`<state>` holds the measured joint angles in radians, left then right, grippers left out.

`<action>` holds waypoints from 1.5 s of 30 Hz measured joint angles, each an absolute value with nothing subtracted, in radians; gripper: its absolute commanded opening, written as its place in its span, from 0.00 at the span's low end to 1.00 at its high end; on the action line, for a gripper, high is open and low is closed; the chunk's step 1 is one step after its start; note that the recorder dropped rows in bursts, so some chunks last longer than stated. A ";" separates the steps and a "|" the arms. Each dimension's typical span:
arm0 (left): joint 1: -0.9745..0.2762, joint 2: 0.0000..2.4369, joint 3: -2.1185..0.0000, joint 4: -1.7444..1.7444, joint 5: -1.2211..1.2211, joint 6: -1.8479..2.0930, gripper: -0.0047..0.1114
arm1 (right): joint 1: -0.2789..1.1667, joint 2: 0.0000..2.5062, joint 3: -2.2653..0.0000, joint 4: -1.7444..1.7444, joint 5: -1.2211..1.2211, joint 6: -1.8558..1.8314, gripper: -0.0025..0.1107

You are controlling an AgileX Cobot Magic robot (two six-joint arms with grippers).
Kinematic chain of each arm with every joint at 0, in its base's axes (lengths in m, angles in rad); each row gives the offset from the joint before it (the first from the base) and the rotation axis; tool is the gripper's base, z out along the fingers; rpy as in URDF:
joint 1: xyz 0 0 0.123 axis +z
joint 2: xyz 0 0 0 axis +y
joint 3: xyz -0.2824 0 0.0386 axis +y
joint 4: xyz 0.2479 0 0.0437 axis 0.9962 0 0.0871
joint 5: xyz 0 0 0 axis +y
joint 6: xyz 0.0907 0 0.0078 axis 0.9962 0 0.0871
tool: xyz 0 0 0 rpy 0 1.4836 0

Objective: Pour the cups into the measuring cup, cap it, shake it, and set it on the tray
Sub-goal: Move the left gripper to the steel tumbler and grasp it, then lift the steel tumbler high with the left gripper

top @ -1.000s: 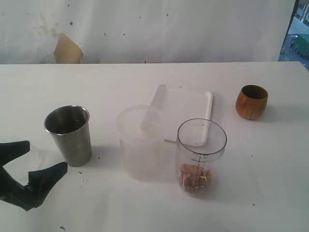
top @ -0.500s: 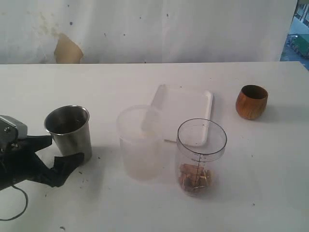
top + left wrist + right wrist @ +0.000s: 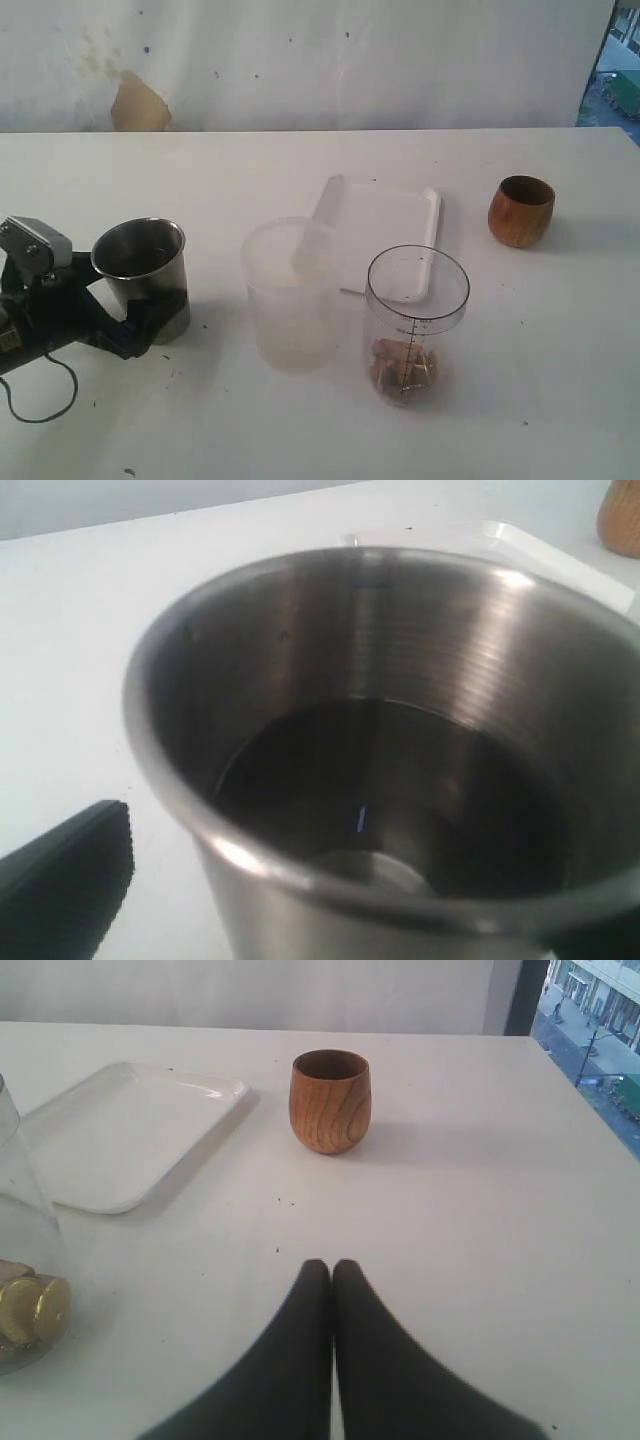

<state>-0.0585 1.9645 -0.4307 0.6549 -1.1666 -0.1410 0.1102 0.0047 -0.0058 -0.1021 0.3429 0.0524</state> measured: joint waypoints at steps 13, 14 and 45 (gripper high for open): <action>-0.060 2.025 -0.453 0.682 -1.200 -0.154 0.94 | 0.110 0.005 -0.006 -0.102 0.343 0.052 0.02; -0.060 2.025 -0.453 0.682 -1.202 -0.152 0.94 | 0.110 0.005 -0.006 -0.102 0.343 0.052 0.02; -0.060 2.065 -0.512 0.738 -1.209 -0.179 0.15 | 0.110 0.005 -0.006 -0.102 0.343 0.049 0.02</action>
